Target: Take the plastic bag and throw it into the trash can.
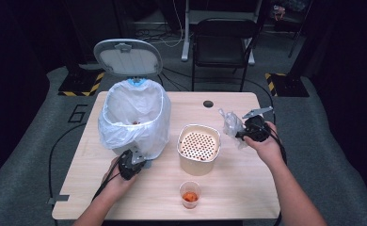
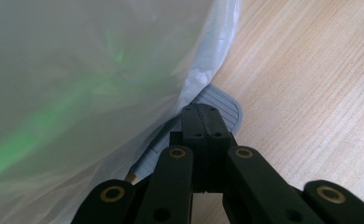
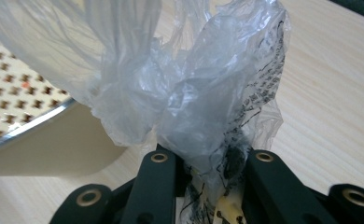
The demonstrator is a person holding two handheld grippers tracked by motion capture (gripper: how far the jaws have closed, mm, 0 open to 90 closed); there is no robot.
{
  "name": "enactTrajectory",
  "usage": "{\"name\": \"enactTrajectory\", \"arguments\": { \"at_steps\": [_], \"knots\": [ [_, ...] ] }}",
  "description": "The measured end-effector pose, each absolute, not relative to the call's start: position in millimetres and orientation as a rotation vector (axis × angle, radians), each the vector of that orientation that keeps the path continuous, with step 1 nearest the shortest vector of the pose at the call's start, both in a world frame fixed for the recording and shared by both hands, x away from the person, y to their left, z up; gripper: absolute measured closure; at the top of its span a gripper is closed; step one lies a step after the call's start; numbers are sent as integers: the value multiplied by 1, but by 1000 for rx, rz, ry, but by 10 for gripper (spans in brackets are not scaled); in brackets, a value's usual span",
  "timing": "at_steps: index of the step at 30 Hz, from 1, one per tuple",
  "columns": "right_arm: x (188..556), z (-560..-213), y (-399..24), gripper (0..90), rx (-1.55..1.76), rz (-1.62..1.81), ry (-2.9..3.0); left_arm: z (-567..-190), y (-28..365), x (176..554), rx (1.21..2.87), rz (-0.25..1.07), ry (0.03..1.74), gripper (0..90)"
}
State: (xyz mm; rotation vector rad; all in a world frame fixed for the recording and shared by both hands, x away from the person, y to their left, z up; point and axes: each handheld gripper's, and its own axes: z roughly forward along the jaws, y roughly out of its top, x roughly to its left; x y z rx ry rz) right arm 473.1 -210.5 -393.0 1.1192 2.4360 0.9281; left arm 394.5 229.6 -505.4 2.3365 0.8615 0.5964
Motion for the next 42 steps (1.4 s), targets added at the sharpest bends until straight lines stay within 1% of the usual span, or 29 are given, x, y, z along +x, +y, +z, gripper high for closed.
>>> {"name": "enactTrajectory", "arguments": {
  "at_steps": [8, 27, 35, 42],
  "knots": [
    [469, -370, -205, 788, 1084, 953, 2439, -505, 230, 394, 2335, 592, 865, 900],
    [457, -334, -185, 788, 965, 977, 2489, -505, 229, 394, 2338, 591, 876, 900],
    [450, -324, -164, 788, 883, 1023, 2515, -505, 229, 394, 2340, 594, 869, 900],
    [447, -308, -132, 787, 780, 1064, 2545, -505, 229, 394, 2338, 591, 877, 900]
  ]
}}
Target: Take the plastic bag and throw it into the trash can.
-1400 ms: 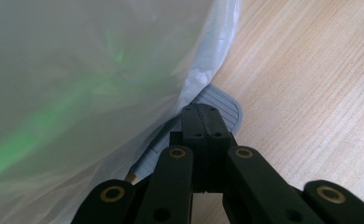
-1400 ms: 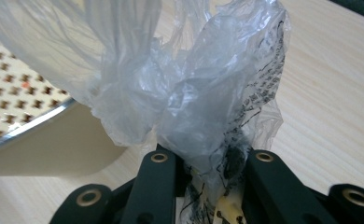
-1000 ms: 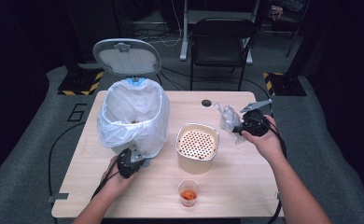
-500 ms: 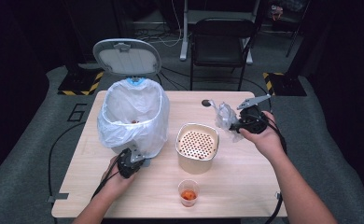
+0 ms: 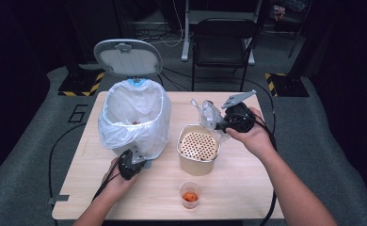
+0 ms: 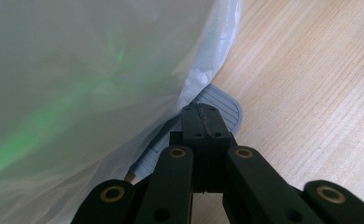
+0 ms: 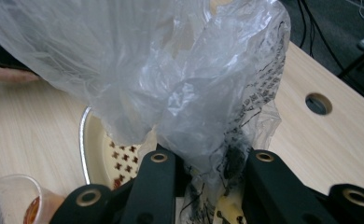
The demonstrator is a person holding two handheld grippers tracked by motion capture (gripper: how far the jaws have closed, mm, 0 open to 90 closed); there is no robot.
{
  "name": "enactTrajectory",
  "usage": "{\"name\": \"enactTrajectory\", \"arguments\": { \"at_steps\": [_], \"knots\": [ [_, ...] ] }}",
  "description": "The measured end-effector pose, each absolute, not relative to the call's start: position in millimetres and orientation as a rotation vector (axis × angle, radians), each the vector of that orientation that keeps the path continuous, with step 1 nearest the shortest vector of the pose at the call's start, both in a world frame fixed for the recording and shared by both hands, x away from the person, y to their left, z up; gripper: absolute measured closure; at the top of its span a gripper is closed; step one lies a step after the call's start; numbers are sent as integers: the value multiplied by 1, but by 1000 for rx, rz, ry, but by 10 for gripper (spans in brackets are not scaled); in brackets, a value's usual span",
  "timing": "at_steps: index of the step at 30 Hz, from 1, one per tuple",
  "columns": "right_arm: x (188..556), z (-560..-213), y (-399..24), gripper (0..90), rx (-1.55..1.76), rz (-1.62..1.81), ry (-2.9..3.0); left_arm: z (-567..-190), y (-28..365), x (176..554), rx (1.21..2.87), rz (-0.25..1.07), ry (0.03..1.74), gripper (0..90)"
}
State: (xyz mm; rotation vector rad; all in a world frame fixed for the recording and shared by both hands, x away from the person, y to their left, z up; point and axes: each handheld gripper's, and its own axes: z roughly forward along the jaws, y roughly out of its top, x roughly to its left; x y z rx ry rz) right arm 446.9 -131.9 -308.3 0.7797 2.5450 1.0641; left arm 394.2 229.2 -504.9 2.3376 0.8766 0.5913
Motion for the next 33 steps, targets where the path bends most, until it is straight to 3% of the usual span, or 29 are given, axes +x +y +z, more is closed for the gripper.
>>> {"name": "enactTrajectory", "arguments": {
  "at_steps": [33],
  "knots": [
    [471, -248, -30, 787, 536, 1097, 2661, -506, 228, 393, 2318, 578, 913, 900]
  ]
}}
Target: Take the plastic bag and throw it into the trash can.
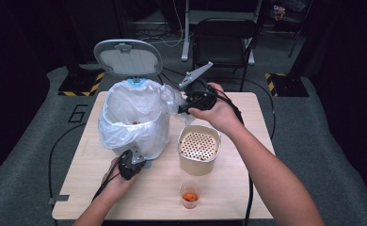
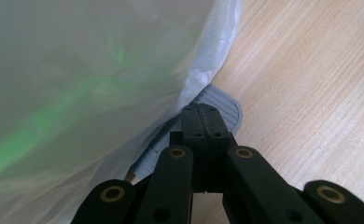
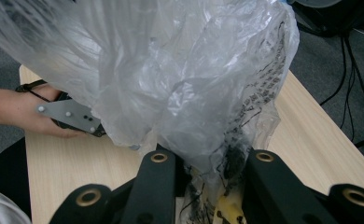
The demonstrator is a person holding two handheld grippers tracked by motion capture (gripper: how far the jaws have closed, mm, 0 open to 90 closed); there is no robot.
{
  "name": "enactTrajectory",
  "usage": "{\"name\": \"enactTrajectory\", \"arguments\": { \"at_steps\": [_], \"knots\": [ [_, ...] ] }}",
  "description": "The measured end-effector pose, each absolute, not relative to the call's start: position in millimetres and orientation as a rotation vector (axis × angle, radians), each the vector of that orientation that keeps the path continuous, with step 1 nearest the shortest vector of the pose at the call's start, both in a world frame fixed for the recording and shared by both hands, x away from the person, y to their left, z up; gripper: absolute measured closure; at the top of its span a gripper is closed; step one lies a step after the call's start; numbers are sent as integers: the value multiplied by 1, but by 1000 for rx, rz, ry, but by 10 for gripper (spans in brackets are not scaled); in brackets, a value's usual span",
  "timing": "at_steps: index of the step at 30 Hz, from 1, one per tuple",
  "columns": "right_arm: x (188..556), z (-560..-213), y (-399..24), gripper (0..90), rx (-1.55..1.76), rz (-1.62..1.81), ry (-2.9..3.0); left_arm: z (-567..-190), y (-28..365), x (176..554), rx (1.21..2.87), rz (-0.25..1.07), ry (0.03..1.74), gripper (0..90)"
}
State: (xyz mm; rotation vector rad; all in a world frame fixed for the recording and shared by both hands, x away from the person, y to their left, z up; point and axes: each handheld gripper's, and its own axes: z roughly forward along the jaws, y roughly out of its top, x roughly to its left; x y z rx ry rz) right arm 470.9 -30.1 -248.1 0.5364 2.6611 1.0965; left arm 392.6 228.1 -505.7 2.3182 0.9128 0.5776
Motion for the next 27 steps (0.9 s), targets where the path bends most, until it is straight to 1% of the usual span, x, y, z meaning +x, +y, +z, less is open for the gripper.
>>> {"name": "enactTrajectory", "arguments": {
  "at_steps": [14, 15, 17, 18, 19, 20, 24, 25, 27],
  "knots": [
    [485, -235, 5, 784, 472, 1121, 2670, -504, 229, 393, 2329, 564, 904, 900],
    [486, -234, 8, 784, 472, 1127, 2674, -506, 228, 393, 2312, 588, 914, 900],
    [486, -234, 13, 784, 468, 1125, 2675, -506, 228, 393, 2309, 590, 931, 900],
    [486, -233, 14, 785, 470, 1121, 2678, -504, 229, 393, 2322, 567, 916, 900],
    [487, -233, 17, 784, 469, 1127, 2679, -506, 228, 393, 2302, 592, 924, 900],
    [488, -233, 20, 783, 463, 1131, 2682, -504, 229, 393, 2324, 567, 919, 900],
    [491, -233, 27, 781, 458, 1132, 2687, -505, 229, 393, 2320, 570, 912, 900],
    [492, -234, 33, 780, 455, 1129, 2688, -503, 230, 395, 2354, 560, 867, 900],
    [493, -234, 37, 780, 457, 1129, 2693, -504, 230, 395, 2344, 561, 876, 900]
  ]
}}
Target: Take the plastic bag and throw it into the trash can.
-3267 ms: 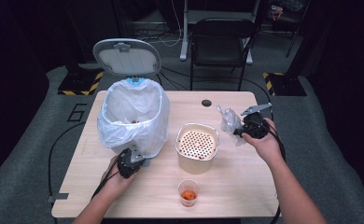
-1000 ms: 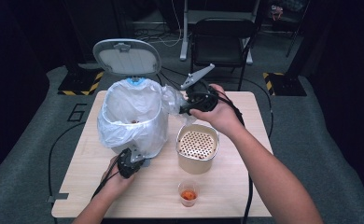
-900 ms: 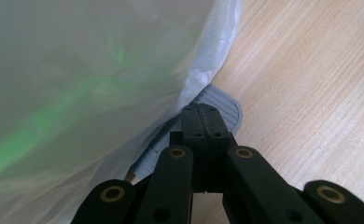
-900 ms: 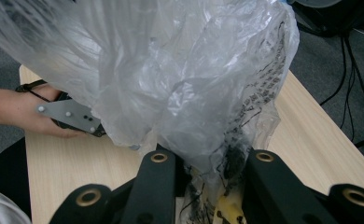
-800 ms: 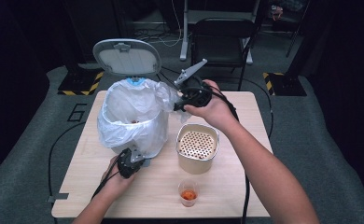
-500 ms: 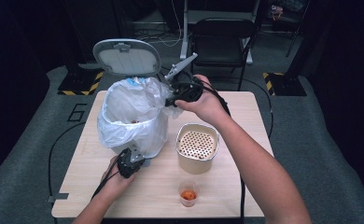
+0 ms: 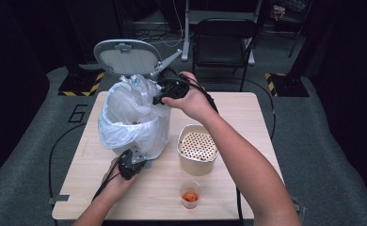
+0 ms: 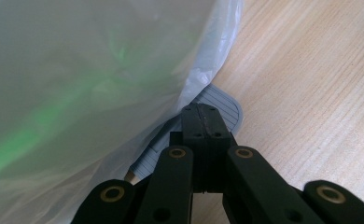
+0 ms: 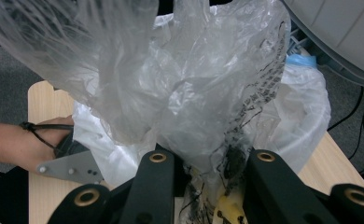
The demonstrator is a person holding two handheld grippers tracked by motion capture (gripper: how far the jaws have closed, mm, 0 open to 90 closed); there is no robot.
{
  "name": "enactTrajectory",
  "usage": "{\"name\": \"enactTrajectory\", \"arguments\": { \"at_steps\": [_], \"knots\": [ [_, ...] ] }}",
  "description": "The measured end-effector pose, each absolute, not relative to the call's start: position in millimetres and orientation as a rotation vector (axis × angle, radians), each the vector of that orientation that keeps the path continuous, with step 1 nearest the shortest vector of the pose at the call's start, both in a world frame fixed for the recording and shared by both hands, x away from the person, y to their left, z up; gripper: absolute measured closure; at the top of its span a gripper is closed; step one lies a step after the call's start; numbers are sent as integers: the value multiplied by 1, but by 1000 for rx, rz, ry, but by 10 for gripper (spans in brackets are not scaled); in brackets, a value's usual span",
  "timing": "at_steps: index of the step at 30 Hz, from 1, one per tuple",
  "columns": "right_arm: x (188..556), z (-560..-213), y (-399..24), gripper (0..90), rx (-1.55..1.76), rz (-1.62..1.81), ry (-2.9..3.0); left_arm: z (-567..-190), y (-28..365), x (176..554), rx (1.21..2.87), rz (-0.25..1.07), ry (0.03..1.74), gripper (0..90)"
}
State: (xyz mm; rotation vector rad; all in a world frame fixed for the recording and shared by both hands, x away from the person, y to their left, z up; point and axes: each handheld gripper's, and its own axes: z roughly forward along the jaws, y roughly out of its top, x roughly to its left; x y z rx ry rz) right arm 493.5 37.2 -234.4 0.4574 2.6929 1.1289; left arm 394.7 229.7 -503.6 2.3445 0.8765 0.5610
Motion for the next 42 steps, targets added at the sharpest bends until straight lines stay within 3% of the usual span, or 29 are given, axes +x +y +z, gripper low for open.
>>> {"name": "enactTrajectory", "arguments": {
  "at_steps": [22, 33, 35, 39, 42],
  "knots": [
    [509, -248, 78, 770, 449, 1120, 2706, -506, 228, 393, 2305, 599, 922, 900],
    [515, -258, 91, 763, 449, 1107, 2716, -503, 230, 394, 2347, 556, 878, 900],
    [516, -260, 94, 729, 440, 1111, 2714, -503, 230, 395, 2345, 554, 880, 900],
    [518, -265, 102, 422, 470, 1107, 2651, -504, 230, 395, 2344, 559, 879, 900],
    [520, -266, 103, 361, 487, 1112, 2650, -504, 229, 394, 2343, 569, 885, 900]
  ]
}}
